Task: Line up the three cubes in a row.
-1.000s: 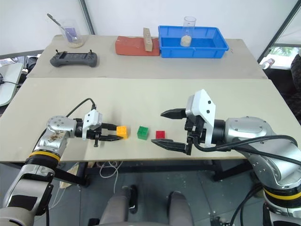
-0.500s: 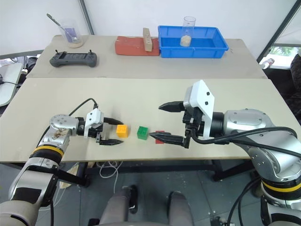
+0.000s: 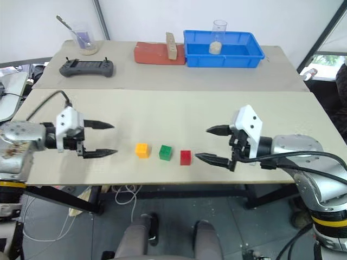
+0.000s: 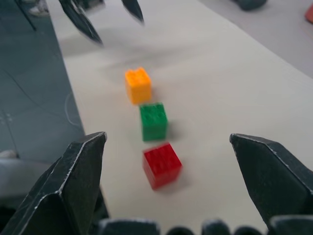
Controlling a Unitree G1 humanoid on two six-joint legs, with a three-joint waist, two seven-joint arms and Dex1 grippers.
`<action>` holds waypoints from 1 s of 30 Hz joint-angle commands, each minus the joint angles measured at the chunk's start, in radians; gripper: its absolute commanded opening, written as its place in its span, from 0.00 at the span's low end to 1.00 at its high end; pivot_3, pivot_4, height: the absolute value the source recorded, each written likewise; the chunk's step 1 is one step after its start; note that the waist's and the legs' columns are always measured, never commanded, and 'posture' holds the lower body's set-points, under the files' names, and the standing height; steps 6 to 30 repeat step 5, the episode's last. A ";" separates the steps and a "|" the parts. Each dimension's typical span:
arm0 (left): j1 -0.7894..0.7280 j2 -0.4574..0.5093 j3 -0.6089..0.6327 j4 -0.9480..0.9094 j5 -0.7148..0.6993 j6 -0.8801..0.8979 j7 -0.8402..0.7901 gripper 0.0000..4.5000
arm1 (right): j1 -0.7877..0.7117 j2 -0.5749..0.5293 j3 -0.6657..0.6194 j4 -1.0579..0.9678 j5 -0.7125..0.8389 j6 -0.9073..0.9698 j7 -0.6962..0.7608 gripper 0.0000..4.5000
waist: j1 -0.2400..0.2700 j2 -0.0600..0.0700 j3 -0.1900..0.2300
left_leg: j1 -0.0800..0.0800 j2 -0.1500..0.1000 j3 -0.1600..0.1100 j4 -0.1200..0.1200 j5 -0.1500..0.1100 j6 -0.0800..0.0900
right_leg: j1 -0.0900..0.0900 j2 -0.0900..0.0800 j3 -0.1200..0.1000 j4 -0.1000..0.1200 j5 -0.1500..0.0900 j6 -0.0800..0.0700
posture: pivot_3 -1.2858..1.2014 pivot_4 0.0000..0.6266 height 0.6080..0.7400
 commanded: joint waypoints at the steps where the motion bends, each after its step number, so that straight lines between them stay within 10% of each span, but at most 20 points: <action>1: 0.004 0.024 0.040 -0.054 -0.015 0.036 0.052 0.99 | 0.014 -0.018 -0.038 0.054 -0.051 -0.095 0.049 1.00 | -0.001 0.000 0.000 | 0.000 0.000 0.000 0.000 0.000 0.000 | 0.000 0.000 0.000 0.000 0.000 0.000 | 0.52 0.24 1.00; 30: 0.027 0.024 0.035 -0.062 -0.031 0.068 0.053 0.99 | 0.000 -0.003 -0.030 0.091 -0.065 -0.116 0.062 1.00 | -0.004 0.000 0.000 | 0.000 0.000 0.000 -0.001 0.000 0.000 | 0.001 0.001 0.001 0.001 0.000 -0.001 | 0.52 0.24 1.00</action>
